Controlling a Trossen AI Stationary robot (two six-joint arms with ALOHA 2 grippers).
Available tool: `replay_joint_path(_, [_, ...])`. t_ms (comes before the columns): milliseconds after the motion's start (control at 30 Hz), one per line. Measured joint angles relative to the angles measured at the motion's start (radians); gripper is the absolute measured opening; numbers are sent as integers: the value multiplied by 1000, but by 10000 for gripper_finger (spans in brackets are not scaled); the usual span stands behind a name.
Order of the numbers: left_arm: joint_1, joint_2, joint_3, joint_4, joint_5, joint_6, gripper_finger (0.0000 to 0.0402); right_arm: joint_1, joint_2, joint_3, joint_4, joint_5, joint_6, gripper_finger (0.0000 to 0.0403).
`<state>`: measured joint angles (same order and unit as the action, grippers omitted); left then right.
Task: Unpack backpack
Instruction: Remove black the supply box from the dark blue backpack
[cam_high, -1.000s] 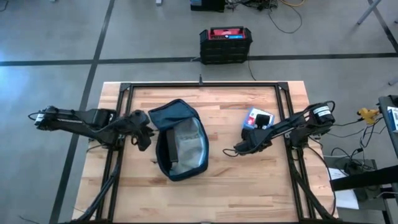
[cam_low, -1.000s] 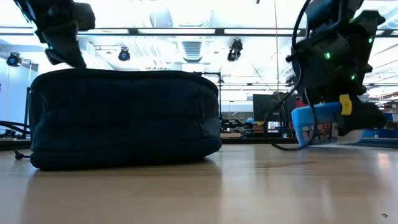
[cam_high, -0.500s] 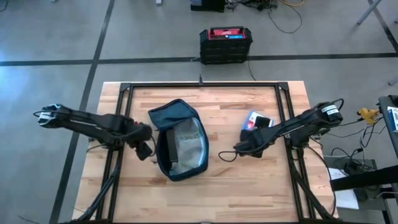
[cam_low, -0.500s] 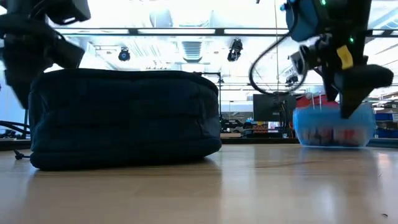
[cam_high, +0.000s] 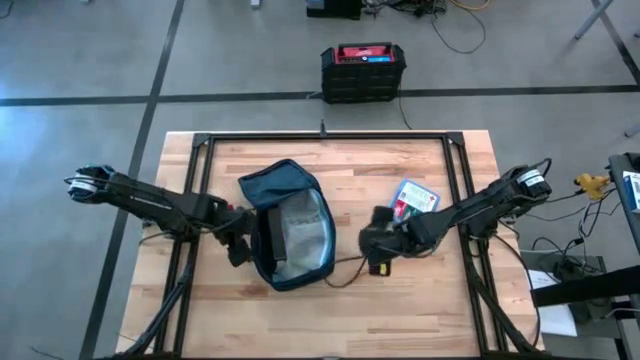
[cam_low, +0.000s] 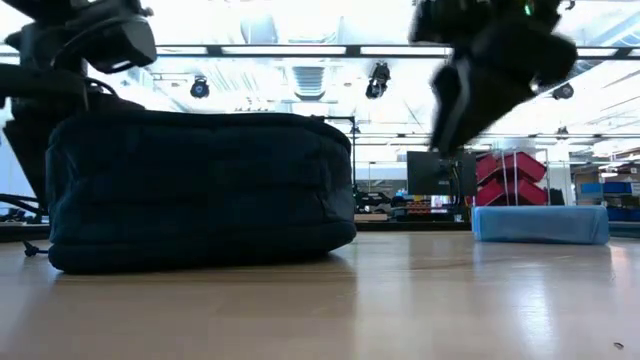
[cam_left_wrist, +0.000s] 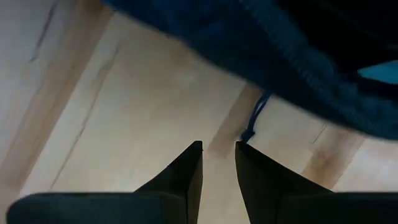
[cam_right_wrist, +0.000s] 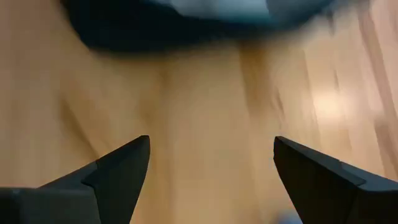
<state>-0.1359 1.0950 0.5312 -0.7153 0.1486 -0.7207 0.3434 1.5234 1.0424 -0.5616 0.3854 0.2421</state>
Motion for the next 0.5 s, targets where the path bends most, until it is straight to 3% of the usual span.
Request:
replay_joint_path(133, [-2, 48, -31, 87, -14, 14, 80, 22, 0, -8, 276, 8, -163, 314])
replay_joint_path(300, [-14, 126, -84, 312, -31, 41, 80, 16, 23, -24, 520, 39, -268, 309])
replay_joint_path(500, [-37, 216, -83, 503, -44, 57, 80, -10, 92, -21, 716, 79, -88, 309])
